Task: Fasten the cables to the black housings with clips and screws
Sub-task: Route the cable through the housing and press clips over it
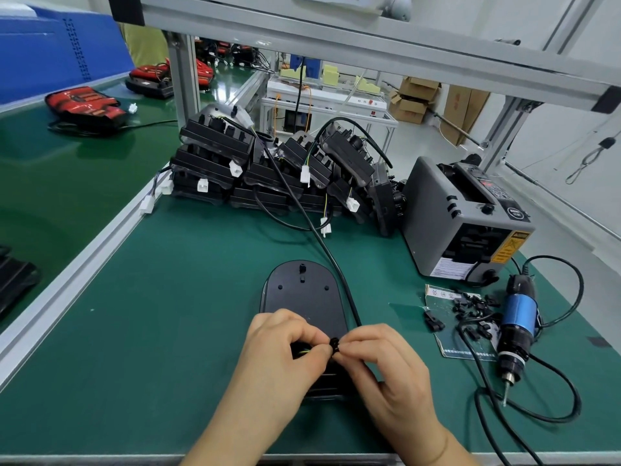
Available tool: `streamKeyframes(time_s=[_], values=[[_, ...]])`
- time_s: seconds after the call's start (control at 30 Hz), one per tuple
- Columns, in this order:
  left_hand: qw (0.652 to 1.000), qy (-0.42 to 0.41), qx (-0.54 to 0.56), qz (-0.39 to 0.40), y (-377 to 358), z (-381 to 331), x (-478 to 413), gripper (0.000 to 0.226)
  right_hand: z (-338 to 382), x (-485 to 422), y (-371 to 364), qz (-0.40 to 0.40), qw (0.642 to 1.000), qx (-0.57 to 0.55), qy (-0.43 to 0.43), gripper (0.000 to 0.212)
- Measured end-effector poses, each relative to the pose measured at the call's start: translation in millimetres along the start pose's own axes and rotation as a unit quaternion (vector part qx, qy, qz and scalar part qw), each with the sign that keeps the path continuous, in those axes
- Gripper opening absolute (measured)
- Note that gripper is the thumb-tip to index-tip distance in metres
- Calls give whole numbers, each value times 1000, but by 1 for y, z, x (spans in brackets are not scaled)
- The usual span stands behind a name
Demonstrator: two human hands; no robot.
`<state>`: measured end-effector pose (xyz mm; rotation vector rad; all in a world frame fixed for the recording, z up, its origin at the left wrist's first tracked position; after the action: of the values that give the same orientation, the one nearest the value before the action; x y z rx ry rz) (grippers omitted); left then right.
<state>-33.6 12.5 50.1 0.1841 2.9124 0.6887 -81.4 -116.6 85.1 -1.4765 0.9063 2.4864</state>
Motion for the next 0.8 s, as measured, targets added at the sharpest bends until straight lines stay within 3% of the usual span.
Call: streamKeyframes(time_s=[0.8], values=[[1000,-11,-5,-3,1,-2,0,25,-4,-4,-1,-6,998,-46,-48,9]])
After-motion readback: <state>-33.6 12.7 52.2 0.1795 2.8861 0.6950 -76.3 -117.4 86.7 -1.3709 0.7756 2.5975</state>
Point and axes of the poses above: each hand's wrist, its own x-axis away from the middle knuckle, its own y-axis out of the back of the hand, z = x × y, the point moved 10 cm from there along -x, towards the middle knuckle, and after that the axes turned 2 degrees about y, right-handed, at the moved point
